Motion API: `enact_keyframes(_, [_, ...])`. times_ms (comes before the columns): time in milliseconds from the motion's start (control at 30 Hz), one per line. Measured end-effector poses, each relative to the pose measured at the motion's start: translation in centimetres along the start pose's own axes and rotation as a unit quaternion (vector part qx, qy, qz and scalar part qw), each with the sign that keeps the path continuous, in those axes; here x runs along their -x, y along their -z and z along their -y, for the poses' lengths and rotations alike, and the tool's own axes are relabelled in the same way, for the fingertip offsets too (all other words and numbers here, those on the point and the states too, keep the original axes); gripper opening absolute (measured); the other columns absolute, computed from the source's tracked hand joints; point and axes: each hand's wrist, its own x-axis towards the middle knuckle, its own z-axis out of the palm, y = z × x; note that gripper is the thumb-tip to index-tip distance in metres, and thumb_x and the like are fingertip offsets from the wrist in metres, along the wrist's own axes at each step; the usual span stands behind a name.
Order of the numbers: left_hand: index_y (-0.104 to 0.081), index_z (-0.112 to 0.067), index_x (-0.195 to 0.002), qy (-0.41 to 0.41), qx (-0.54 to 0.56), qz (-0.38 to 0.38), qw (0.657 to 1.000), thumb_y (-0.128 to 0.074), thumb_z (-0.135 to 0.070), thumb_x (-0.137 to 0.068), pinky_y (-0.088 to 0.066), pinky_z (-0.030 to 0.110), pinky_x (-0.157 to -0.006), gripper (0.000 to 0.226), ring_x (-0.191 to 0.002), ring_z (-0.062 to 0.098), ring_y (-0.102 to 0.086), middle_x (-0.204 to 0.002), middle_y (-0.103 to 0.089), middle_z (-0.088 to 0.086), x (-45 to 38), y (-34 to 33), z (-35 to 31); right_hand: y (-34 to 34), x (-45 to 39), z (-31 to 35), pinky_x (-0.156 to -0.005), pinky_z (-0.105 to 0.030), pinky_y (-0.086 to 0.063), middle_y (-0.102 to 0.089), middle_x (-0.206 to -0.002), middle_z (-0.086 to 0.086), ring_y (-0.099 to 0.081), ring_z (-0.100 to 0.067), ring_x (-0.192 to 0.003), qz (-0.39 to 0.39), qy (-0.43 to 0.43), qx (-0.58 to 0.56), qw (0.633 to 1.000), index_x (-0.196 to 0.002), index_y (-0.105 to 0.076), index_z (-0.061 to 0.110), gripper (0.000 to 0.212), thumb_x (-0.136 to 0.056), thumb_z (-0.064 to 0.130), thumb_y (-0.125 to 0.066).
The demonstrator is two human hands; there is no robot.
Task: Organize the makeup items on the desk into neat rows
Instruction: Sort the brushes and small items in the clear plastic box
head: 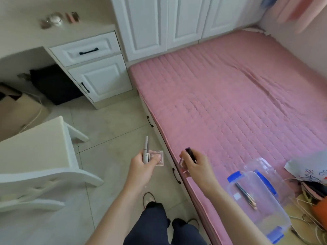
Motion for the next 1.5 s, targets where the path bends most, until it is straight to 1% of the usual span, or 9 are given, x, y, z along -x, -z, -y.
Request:
enact_keyframes(100, [-0.064, -0.009, -0.093, 0.002, 0.008, -0.009, 1.000, -0.068, -0.026, -0.084, -0.035, 0.024, -0.045, 0.019, -0.045, 0.012, -0.043, -0.079, -0.066, 0.022, -1.7, 4.3, -1.1, -4.0, -1.8, 2.5, -0.050, -0.030, -0.044, -0.058, -0.053, 0.005, -0.059, -0.020, -0.052, 0.027, 0.017, 0.022, 0.999, -0.073, -0.053, 0.008, 0.025, -0.094, 0.019, -0.050])
enact_keyframes(200, [-0.066, -0.011, -0.091, 0.006, 0.009, -0.023, 1.000, -0.072, -0.026, -0.081, -0.040, 0.028, -0.052, 0.019, -0.050, 0.018, -0.049, -0.081, -0.069, 0.026, -3.2, 7.9, -1.8, -7.7, -3.5, 4.4, -0.052, -0.033, -0.049, -0.064, -0.061, -0.001, -0.067, -0.029, -0.062, 0.052, 0.035, 0.049, 0.997, -0.080, -0.059, 0.005, 0.024, -0.095, 0.022, -0.052])
enact_keyframes(300, [-0.069, -0.011, -0.088, 0.012, 0.018, -0.037, 0.999, -0.073, -0.025, -0.080, -0.038, 0.028, -0.051, 0.017, -0.048, 0.019, -0.048, -0.065, -0.069, 0.016, -4.6, 10.7, -2.5, -10.8, -4.9, 6.0, -0.050, -0.030, -0.049, -0.065, -0.065, -0.004, -0.068, -0.027, -0.064, 0.072, 0.049, 0.058, 0.995, -0.081, -0.059, 0.006, 0.023, -0.096, 0.022, -0.052])
enact_keyframes(400, [-0.070, -0.012, -0.085, 0.016, 0.025, -0.058, 0.998, -0.075, -0.022, -0.079, -0.035, 0.025, -0.047, 0.013, -0.042, 0.015, -0.041, -0.049, -0.057, -0.001, -6.1, 12.6, -3.0, -13.2, -6.3, 7.3, -0.051, -0.029, -0.049, -0.066, -0.065, -0.004, -0.068, -0.028, -0.065, 0.082, 0.052, 0.077, 0.992, -0.082, -0.059, 0.006, 0.023, -0.096, 0.023, -0.052])
enact_keyframes(733, [-0.069, -0.006, -0.090, 0.047, 0.067, -0.112, 0.990, -0.075, -0.021, -0.080, -0.025, 0.018, -0.037, 0.019, -0.036, 0.009, -0.026, -0.041, -0.035, -0.007, -14.3, 16.5, -6.2, -18.4, -14.9, 13.3, -0.052, -0.028, -0.049, -0.065, -0.070, -0.009, -0.069, -0.022, -0.064, 0.122, 0.072, 0.097, 0.985, -0.082, -0.059, 0.006, 0.022, -0.095, 0.024, -0.053])
enact_keyframes(1100, [-0.050, -0.011, -0.071, 0.047, 0.134, -0.157, 0.977, -0.073, -0.021, -0.082, -0.024, 0.021, -0.039, 0.028, -0.042, 0.011, -0.027, -0.051, -0.032, -0.003, -27.4, 19.2, -14.6, -21.7, -29.6, 23.3, -0.053, -0.030, -0.049, -0.066, -0.071, -0.006, -0.068, -0.016, -0.063, 0.185, 0.108, 0.144, 0.966, -0.084, -0.059, 0.010, 0.022, -0.095, 0.028, -0.052])
enact_keyframes(1200, [-0.053, -0.009, -0.074, 0.047, 0.142, -0.163, 0.975, -0.073, -0.023, -0.082, -0.026, 0.021, -0.040, 0.026, -0.044, 0.011, -0.029, -0.053, -0.035, -0.001, -30.6, 20.0, -16.4, -23.0, -33.0, 25.9, -0.057, -0.031, -0.052, -0.066, -0.071, -0.004, -0.068, -0.015, -0.064, 0.185, 0.129, 0.159, 0.961, -0.082, -0.059, 0.011, 0.023, -0.095, 0.028, -0.052])
enact_keyframes(1333, [-0.058, 0.002, -0.086, 0.054, 0.162, -0.172, 0.970, -0.072, -0.024, -0.083, -0.028, 0.021, -0.040, 0.030, -0.046, 0.013, -0.033, -0.062, -0.042, 0.008, -34.5, 21.6, -18.3, -25.2, -37.1, 28.4, -0.054, -0.012, -0.044, -0.063, -0.083, -0.014, -0.066, -0.019, -0.069, 0.186, 0.160, 0.171, 0.954, -0.078, -0.058, 0.013, 0.023, -0.096, 0.025, -0.052])
enact_keyframes(1500, [-0.062, 0.002, -0.099, 0.072, 0.202, -0.186, 0.959, -0.069, -0.025, -0.086, -0.033, 0.018, -0.041, 0.031, -0.052, 0.012, -0.043, -0.078, -0.060, 0.011, -39.4, 24.8, -20.0, -28.6, -41.8, 30.6, -0.057, -0.011, -0.046, -0.061, -0.089, -0.010, -0.065, -0.016, -0.071, 0.202, 0.171, 0.198, 0.944, -0.080, -0.060, 0.020, 0.017, -0.095, 0.027, -0.054])
